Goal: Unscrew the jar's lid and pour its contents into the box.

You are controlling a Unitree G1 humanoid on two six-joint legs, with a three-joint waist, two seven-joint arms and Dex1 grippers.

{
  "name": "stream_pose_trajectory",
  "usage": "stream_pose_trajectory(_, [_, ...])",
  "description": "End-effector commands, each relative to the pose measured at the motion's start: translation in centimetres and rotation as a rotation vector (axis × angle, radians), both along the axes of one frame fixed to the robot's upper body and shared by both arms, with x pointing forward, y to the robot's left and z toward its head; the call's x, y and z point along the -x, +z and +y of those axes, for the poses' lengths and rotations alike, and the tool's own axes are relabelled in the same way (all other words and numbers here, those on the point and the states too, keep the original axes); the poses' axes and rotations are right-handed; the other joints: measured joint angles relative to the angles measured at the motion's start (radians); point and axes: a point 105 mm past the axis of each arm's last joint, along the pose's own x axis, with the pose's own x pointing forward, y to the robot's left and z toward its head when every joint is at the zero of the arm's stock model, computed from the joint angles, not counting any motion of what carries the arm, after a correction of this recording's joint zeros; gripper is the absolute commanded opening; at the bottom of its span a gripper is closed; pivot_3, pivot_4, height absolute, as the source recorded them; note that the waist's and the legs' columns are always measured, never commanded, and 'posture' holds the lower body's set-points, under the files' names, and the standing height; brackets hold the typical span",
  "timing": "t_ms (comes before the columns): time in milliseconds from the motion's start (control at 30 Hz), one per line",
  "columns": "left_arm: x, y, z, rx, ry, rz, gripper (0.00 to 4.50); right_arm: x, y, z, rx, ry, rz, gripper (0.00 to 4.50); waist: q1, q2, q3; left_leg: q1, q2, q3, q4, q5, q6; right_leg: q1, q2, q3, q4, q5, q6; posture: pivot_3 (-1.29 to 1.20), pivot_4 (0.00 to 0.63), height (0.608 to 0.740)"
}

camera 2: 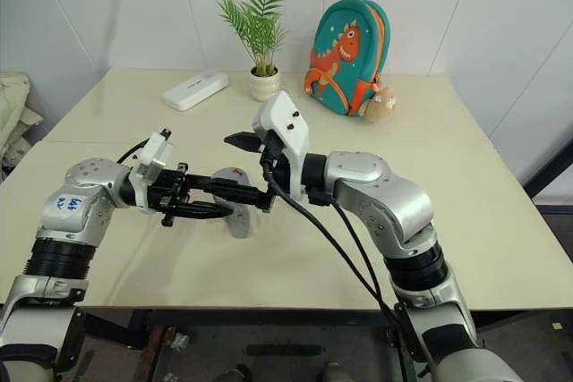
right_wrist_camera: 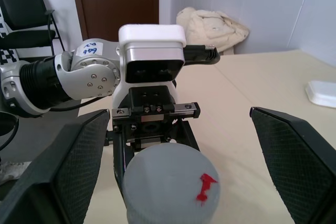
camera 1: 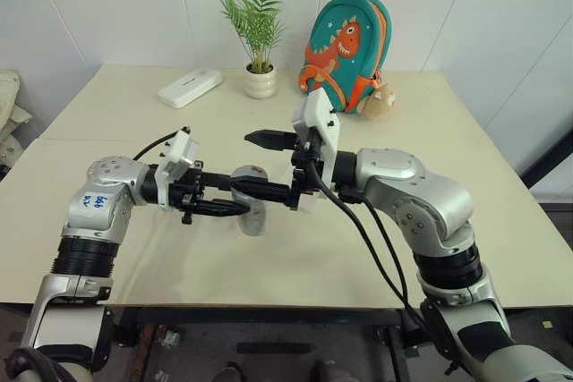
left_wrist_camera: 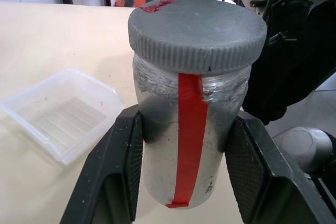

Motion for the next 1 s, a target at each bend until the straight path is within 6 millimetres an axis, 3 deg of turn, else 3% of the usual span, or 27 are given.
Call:
stream_pose_trajectory(33, [0.3, 1.3, -0.4, -0.006, -0.024, -0.061, 1.87, 0.5, 1.1, 0.7, -0.022, 0.019, -0.048, 4.49, 0.0, 0.0, 0.0, 0.0, 0.0, 0.0, 0.0, 0.0, 0.0, 0.0, 0.0, 0.0, 0.0, 0.0, 0.0, 0.0, 0.15, 0.74])
stream_pose_trajectory(433, [0.2, 1.0, -0.6, -0.014, -0.027, -0.067, 1.87, -0.9, -0.7, 1.3, 0.044, -0.049, -0.026, 4.49, 0.0, 0.0, 0.0, 0.0, 0.0, 0.0, 0.0, 0.0, 0.0, 0.0, 0.0, 0.0, 0.0, 0.0, 0.0, 0.0, 0.15, 0.74])
stream_pose_trajectory(633, [0.3, 1.0, -0.6, -0.017, -0.028, -0.07, 1.87, -1.5, -0.4, -0.1, 0.057, -0.098, -0.041, 4.49, 0.0, 0.0, 0.0, 0.0, 0.0, 0.0, 0.0, 0.0, 0.0, 0.0, 0.0, 0.0, 0.0, 0.0, 0.0, 0.0, 0.15, 0.74])
stream_pose_trajectory(1000, [0.5, 0.7, -0.6, -0.014, -0.022, -0.065, 1.87, -0.9, 0.1, -2.8, 0.087, -0.134, -0.067, 4.49, 0.0, 0.0, 0.0, 0.0, 0.0, 0.0, 0.0, 0.0, 0.0, 0.0, 0.0, 0.0, 0.0, 0.0, 0.0, 0.0, 0.15, 0.74])
